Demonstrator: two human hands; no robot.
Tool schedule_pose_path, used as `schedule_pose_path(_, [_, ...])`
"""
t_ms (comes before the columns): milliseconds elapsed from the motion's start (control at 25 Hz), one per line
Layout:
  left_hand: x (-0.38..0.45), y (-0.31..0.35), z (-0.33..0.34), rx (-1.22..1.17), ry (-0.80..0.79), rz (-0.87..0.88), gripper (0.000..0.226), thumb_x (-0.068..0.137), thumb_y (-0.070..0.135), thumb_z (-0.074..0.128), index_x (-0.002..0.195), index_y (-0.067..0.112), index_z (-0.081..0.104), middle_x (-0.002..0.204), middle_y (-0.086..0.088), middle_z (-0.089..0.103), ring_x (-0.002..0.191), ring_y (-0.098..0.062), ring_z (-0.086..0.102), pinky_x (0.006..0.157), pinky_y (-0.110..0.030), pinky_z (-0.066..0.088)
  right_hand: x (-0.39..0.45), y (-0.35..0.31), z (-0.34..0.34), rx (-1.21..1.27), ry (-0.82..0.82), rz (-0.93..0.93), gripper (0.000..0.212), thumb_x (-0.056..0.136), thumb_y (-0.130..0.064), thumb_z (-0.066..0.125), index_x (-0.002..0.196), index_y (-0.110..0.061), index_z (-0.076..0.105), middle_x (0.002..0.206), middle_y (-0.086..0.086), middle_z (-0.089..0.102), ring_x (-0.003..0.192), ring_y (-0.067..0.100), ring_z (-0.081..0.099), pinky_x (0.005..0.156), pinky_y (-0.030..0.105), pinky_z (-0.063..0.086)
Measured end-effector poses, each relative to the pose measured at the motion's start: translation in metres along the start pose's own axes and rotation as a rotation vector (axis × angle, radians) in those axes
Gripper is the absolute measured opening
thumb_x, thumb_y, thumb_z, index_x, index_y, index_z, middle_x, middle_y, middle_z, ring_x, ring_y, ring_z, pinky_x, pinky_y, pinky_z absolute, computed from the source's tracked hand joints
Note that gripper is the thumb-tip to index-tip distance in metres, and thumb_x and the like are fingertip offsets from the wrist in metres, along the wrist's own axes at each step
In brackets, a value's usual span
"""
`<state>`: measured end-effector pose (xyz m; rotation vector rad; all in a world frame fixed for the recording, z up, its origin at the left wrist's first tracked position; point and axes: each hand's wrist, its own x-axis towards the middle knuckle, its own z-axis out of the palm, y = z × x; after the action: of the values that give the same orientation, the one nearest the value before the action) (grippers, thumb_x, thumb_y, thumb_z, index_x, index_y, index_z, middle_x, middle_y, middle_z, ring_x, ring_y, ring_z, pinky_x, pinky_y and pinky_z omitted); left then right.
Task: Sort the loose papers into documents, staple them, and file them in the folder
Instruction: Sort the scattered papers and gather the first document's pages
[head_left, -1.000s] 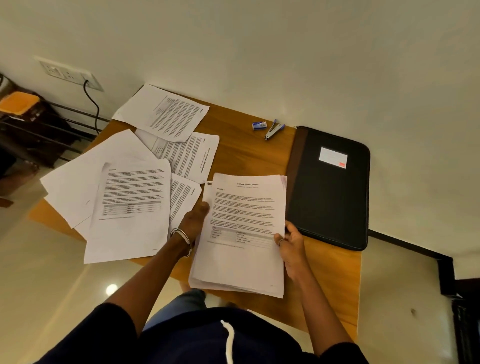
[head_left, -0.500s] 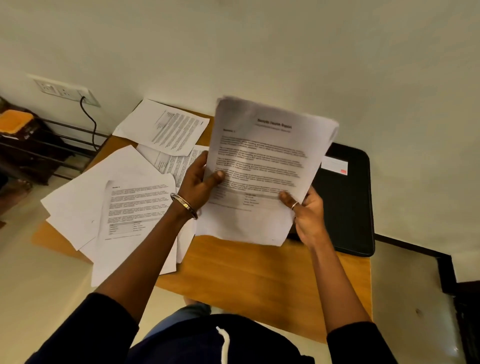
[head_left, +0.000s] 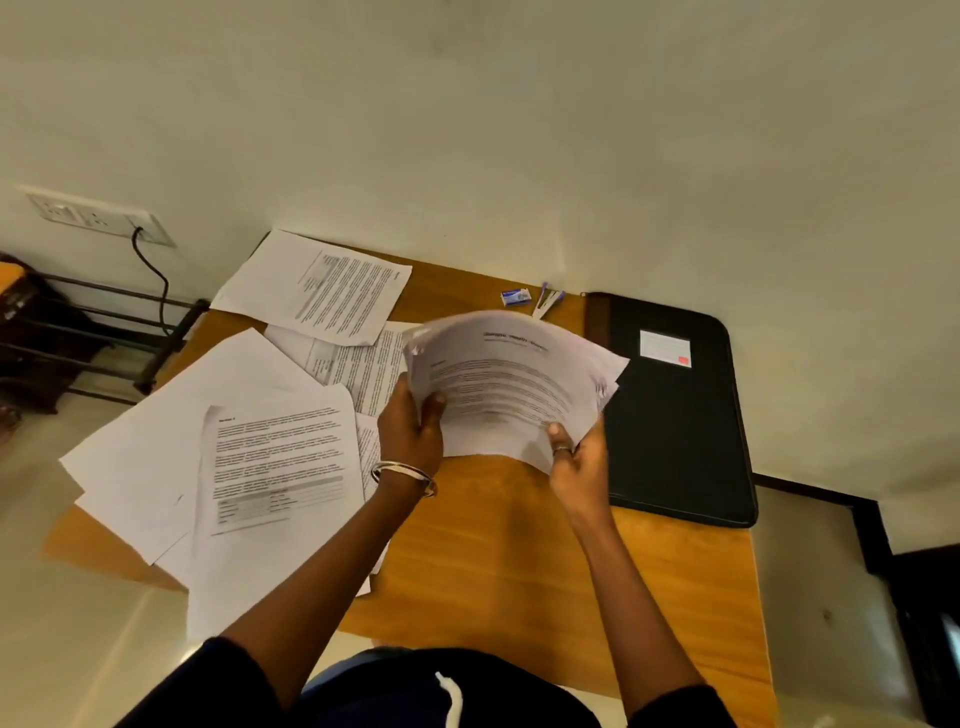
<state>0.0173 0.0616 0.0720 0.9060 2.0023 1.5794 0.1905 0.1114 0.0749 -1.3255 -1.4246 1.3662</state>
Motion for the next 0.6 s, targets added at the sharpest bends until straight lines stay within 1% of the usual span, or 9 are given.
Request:
schedule_pose_path(80, [-0.003, -0.003, 0.003, -0.002, -0.008, 0.030, 0.036, 0.092, 0.009, 0.053, 0.125, 0.000, 0.045, 0.111, -0.009, 0.058, 0.101, -0.024, 0.055, 0.080, -0.026, 0.049, -0.003, 0.005, 0.007, 0.001, 0.019, 0.005, 0.051, 0.098, -0.017, 0.050, 0.136, -0.040, 0.025, 0.119, -0.019, 0.048, 0.107, -0.004, 0.052, 0.079, 0.010, 0.051])
schedule_pose_path(160, [0.002, 0.008, 0.004, -0.031, -0.008, 0.082, 0.036, 0.093, 0.016, 0.049, 0.124, 0.001, 0.040, 0.106, 0.002, 0.055, 0.095, -0.015, 0.056, 0.073, -0.014, 0.045, 0.000, 0.001, 0.007, -0.007, 0.089, -0.017, 0.046, 0.098, -0.015, 0.050, 0.130, -0.040, 0.030, 0.118, -0.019, 0.049, 0.108, -0.003, 0.053, 0.081, 0.011, 0.051])
schedule_pose_path(280, [0.010, 0.013, 0.004, -0.104, -0.026, 0.095, 0.040, 0.092, 0.019, 0.050, 0.124, 0.003, 0.032, 0.100, 0.018, 0.050, 0.088, 0.014, 0.056, 0.066, -0.004, 0.045, 0.006, -0.004, 0.003, 0.018, 0.132, -0.019, 0.050, 0.097, -0.012, 0.050, 0.133, -0.039, 0.026, 0.117, -0.023, 0.048, 0.106, -0.011, 0.052, 0.076, 0.006, 0.048])
schedule_pose_path(320, [0.011, 0.011, 0.004, -0.109, -0.031, 0.084, 0.043, 0.091, 0.019, 0.052, 0.125, 0.003, 0.031, 0.100, 0.020, 0.049, 0.088, 0.019, 0.054, 0.066, -0.003, 0.045, 0.006, -0.003, 0.000, 0.018, 0.132, -0.009, 0.051, 0.097, -0.011, 0.049, 0.135, -0.036, 0.025, 0.117, -0.023, 0.048, 0.106, -0.013, 0.052, 0.077, 0.006, 0.048])
schedule_pose_path(360, [0.013, 0.007, 0.003, -0.109, -0.032, 0.084, 0.043, 0.090, 0.021, 0.052, 0.123, 0.002, 0.032, 0.100, 0.021, 0.048, 0.088, 0.020, 0.053, 0.067, -0.002, 0.045, 0.006, 0.000, -0.002, 0.005, 0.136, 0.000, 0.052, 0.097, -0.010, 0.049, 0.138, -0.034, 0.025, 0.117, -0.021, 0.049, 0.106, -0.012, 0.052, 0.080, 0.008, 0.048])
schedule_pose_path(400, [0.014, 0.004, 0.003, -0.094, -0.035, 0.090, 0.039, 0.090, 0.024, 0.049, 0.119, 0.004, 0.034, 0.100, 0.022, 0.048, 0.088, 0.016, 0.055, 0.067, -0.003, 0.045, 0.005, 0.002, -0.004, -0.010, 0.141, 0.005, 0.052, 0.097, -0.009, 0.049, 0.138, -0.032, 0.025, 0.117, -0.019, 0.049, 0.106, -0.008, 0.052, 0.082, 0.011, 0.049])
schedule_pose_path(480, [0.019, 0.000, 0.004, -0.062, -0.071, 0.073, 0.028, 0.092, 0.026, 0.043, 0.114, 0.011, 0.034, 0.100, 0.016, 0.053, 0.089, 0.004, 0.057, 0.068, -0.008, 0.046, 0.007, 0.004, -0.004, -0.036, 0.148, 0.012, 0.052, 0.097, -0.007, 0.048, 0.132, -0.037, 0.023, 0.119, -0.014, 0.049, 0.108, -0.001, 0.053, 0.081, 0.013, 0.049])
schedule_pose_path(560, [0.020, 0.000, 0.010, -0.028, -0.103, 0.027, 0.024, 0.097, 0.018, 0.040, 0.118, 0.008, 0.035, 0.107, 0.001, 0.058, 0.092, -0.015, 0.058, 0.074, -0.021, 0.049, 0.009, 0.004, -0.001, -0.079, 0.161, 0.016, 0.052, 0.097, -0.005, 0.046, 0.129, -0.037, 0.021, 0.124, -0.009, 0.047, 0.111, 0.005, 0.051, 0.085, 0.016, 0.047])
schedule_pose_path(600, [0.020, 0.001, 0.012, 0.000, -0.110, 0.015, 0.025, 0.098, 0.014, 0.038, 0.120, 0.005, 0.034, 0.113, -0.008, 0.057, 0.095, -0.020, 0.057, 0.077, -0.028, 0.050, 0.010, 0.003, 0.001, -0.104, 0.165, 0.010, 0.052, 0.097, -0.003, 0.046, 0.130, -0.035, 0.021, 0.126, -0.007, 0.045, 0.113, 0.007, 0.048, 0.088, 0.019, 0.047])
